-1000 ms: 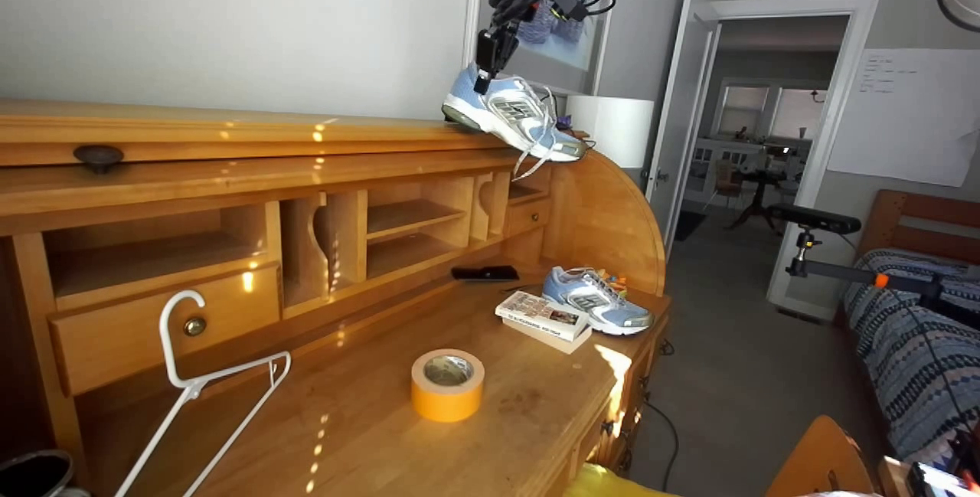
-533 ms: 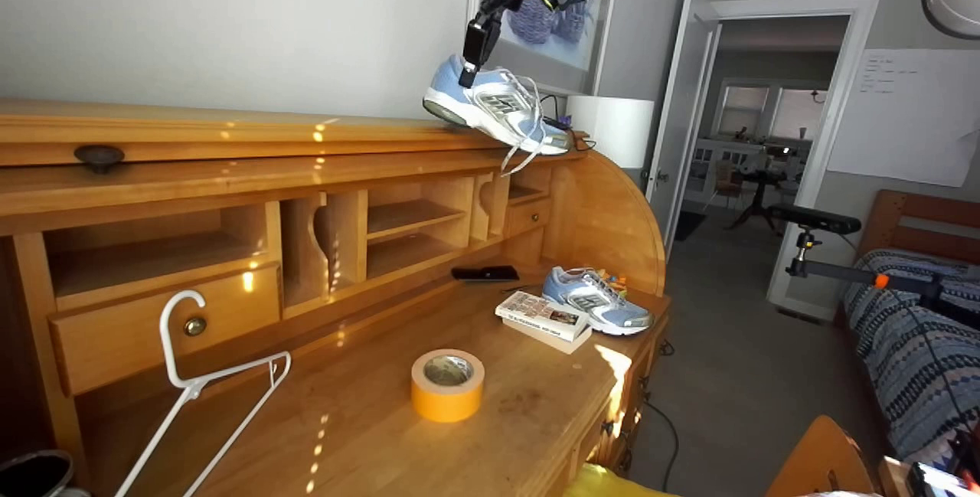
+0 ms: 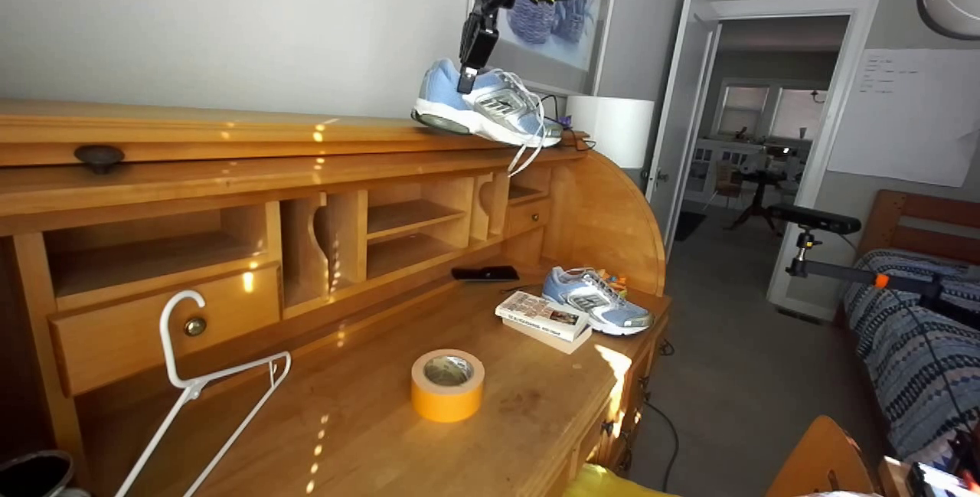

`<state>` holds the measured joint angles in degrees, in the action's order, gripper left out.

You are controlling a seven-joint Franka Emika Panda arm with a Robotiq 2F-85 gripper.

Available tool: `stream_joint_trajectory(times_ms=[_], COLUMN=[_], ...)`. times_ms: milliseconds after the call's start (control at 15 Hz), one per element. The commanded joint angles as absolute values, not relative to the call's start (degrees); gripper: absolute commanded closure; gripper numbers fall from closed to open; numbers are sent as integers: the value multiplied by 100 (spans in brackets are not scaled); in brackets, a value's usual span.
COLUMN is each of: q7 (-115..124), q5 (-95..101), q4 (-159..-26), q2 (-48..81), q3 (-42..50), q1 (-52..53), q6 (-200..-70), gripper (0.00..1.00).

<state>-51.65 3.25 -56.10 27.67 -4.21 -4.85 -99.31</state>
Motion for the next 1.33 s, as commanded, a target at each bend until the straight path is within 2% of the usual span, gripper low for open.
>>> stream_joint_trajectory(times_ms=[0, 400, 933, 1000, 1067, 1267], q7=[-6223, -7970, -10266, -9735, -9799, -9785], q5=[418, 184, 124, 130, 130, 130], q4=[-5280, -5165, -4630, -5029, -5016, -5021], q2=[2889, 2886, 3065, 2875, 2883, 2900], q3=[-553, -798, -972, -873, -869, -868], q1=[-498, -607, -695, -623, -624, -620], q6=[-9641, -9450, -8367, -8713, -8682, -8682], gripper=[98, 98, 98, 98, 91, 91])
